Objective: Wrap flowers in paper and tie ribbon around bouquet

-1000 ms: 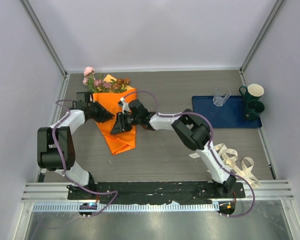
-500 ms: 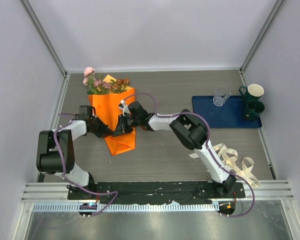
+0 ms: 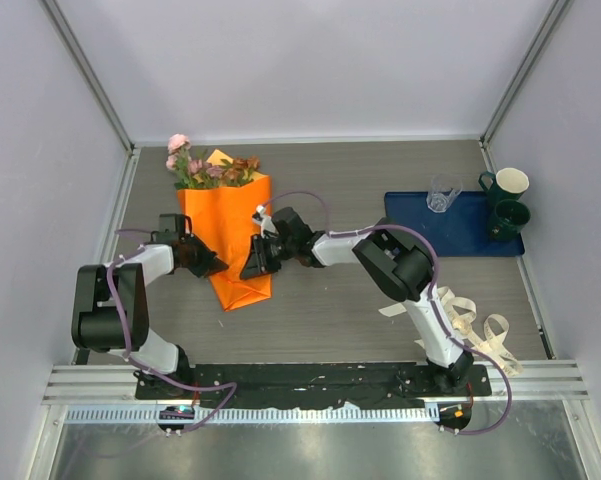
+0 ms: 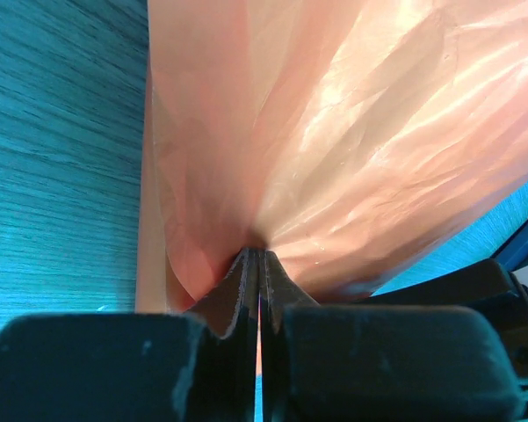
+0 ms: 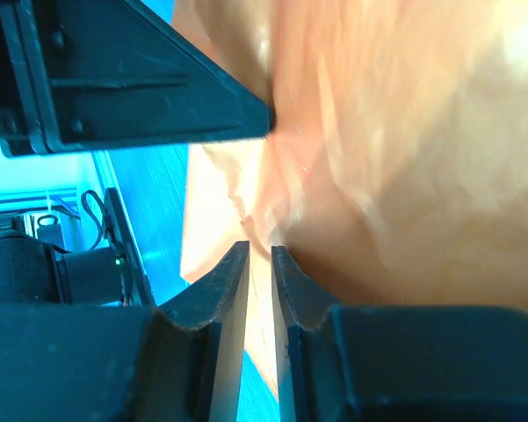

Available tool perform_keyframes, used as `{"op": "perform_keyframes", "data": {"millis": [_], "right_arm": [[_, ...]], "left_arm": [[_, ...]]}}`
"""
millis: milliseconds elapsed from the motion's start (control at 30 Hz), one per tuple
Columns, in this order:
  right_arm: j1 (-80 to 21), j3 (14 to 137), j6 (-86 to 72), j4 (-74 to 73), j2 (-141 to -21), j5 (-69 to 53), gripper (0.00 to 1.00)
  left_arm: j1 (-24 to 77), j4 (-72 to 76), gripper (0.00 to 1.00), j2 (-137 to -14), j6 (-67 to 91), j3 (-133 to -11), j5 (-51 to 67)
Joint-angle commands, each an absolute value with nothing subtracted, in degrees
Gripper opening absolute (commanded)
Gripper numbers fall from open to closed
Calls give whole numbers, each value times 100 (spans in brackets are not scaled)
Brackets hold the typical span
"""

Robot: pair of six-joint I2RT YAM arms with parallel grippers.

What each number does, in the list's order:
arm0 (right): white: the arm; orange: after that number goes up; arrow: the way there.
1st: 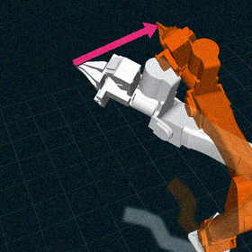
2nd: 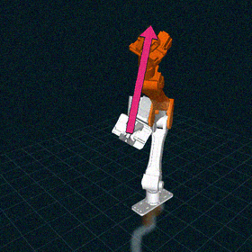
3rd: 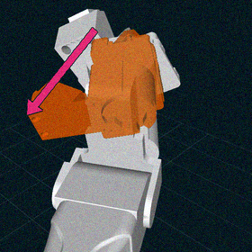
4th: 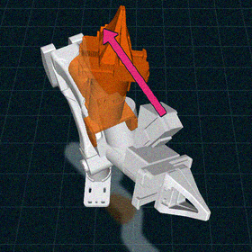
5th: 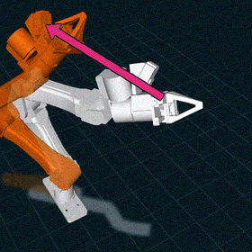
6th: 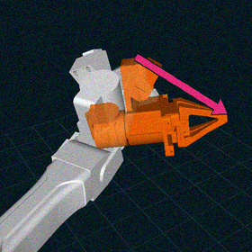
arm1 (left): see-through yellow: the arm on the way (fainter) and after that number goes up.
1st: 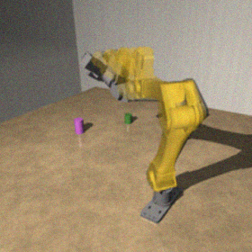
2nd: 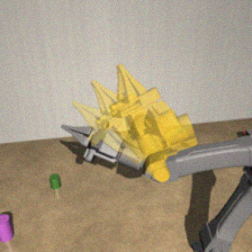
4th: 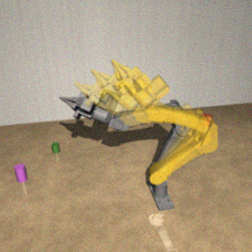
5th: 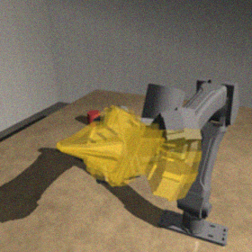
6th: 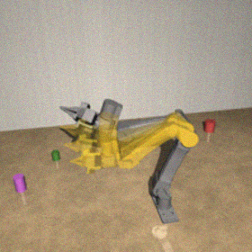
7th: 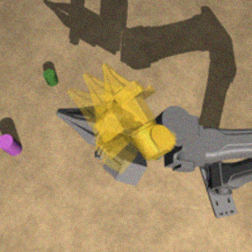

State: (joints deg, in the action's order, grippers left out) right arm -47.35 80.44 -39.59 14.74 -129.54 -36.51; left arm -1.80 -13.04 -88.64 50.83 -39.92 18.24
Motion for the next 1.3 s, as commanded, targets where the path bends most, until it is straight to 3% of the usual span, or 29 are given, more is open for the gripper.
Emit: {"op": "perform_keyframes", "data": {"millis": [0, 100, 133, 267, 300, 533, 800, 1267], "right_arm": [[-4702, 7559, -3937, 1941, -12569, -3613, 18], [-4702, 7409, -3902, 1960, -12595, -3533, 9], [-4702, 7392, -3920, 1977, -12612, -3525, 8], [-4702, 7374, -3937, 1986, -12621, -3463, 4], [-4702, 7365, -3964, 2030, -12612, -3454, 3], [-4650, 7137, -4298, 2399, -12463, -3489, 2], [-4308, 6935, -4315, 2513, -12366, -3612, 3], [-3428, 7743, -4702, 2715, -13209, -3893, 2]], "left_arm": [[-176, -1433, 5, -8895, 4844, -3771, 1124], [-62, -1362, 20, -8484, 4703, -3902, 1520], [173, -1336, 31, -8281, 4685, -3937, 1625], [606, -1064, 45, -7445, 5035, -3859, 1740], [633, -855, 44, -7375, 5167, -3806, 1801], [624, -1300, 0, -8496, 5502, -3595, 1398], [598, -1906, 0, -8824, 5599, -3594, 607], [606, -2268, 0, -8938, 5379, -3771, 650]]}}
